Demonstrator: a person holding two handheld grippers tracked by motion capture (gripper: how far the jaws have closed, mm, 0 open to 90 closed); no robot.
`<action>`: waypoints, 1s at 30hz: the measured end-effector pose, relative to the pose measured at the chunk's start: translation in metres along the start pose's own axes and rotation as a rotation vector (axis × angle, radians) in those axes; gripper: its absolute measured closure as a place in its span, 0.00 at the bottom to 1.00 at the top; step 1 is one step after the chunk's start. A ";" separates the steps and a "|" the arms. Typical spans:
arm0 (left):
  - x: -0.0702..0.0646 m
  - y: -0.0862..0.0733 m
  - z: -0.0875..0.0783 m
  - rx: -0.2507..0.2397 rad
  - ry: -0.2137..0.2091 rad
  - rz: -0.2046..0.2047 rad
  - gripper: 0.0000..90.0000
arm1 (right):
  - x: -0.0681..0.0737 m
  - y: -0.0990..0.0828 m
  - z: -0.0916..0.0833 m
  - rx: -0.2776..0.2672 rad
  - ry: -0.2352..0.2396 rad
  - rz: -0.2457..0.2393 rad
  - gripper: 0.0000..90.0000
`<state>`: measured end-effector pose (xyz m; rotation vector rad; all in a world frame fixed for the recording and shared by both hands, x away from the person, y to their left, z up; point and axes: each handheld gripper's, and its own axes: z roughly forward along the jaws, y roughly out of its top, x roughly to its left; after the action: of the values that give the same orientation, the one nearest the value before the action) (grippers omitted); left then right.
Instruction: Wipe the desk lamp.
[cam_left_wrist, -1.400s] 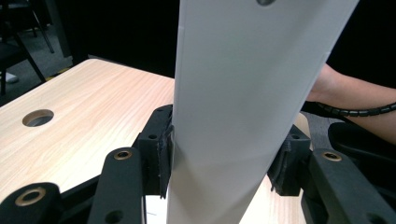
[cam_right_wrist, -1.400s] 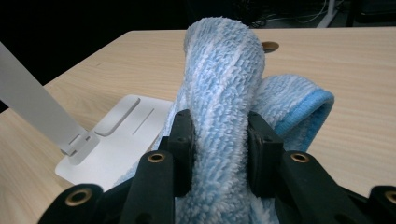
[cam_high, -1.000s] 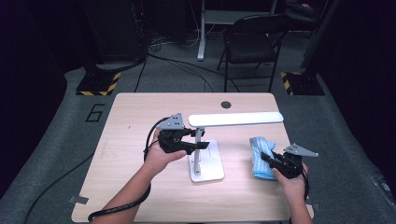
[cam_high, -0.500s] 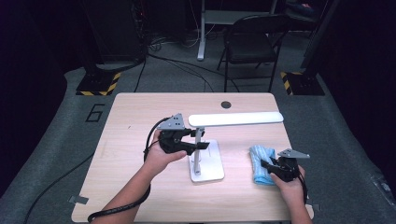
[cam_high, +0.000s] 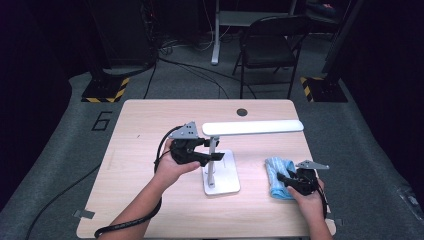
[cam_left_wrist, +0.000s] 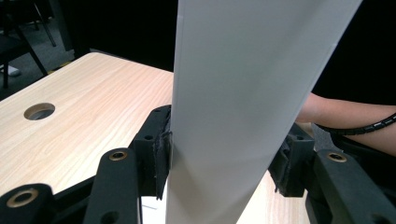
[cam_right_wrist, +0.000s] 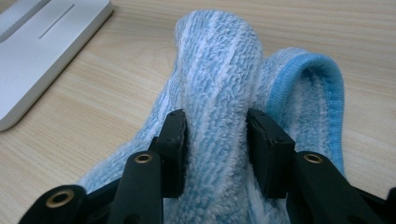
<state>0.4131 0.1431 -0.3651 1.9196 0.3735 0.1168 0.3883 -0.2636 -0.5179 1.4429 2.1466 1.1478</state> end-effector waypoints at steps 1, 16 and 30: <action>0.000 0.000 0.000 0.003 0.001 -0.001 0.53 | 0.000 0.000 0.000 -0.003 0.003 0.001 0.63; -0.001 0.004 -0.002 0.005 0.000 0.002 0.51 | 0.005 0.004 -0.005 -0.094 0.032 0.010 0.42; -0.002 0.007 -0.007 0.012 -0.011 0.010 0.50 | 0.010 0.007 -0.012 -0.168 0.022 0.013 0.26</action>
<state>0.4108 0.1461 -0.3557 1.9332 0.3580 0.1103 0.3806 -0.2592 -0.5034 1.3777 2.0040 1.3203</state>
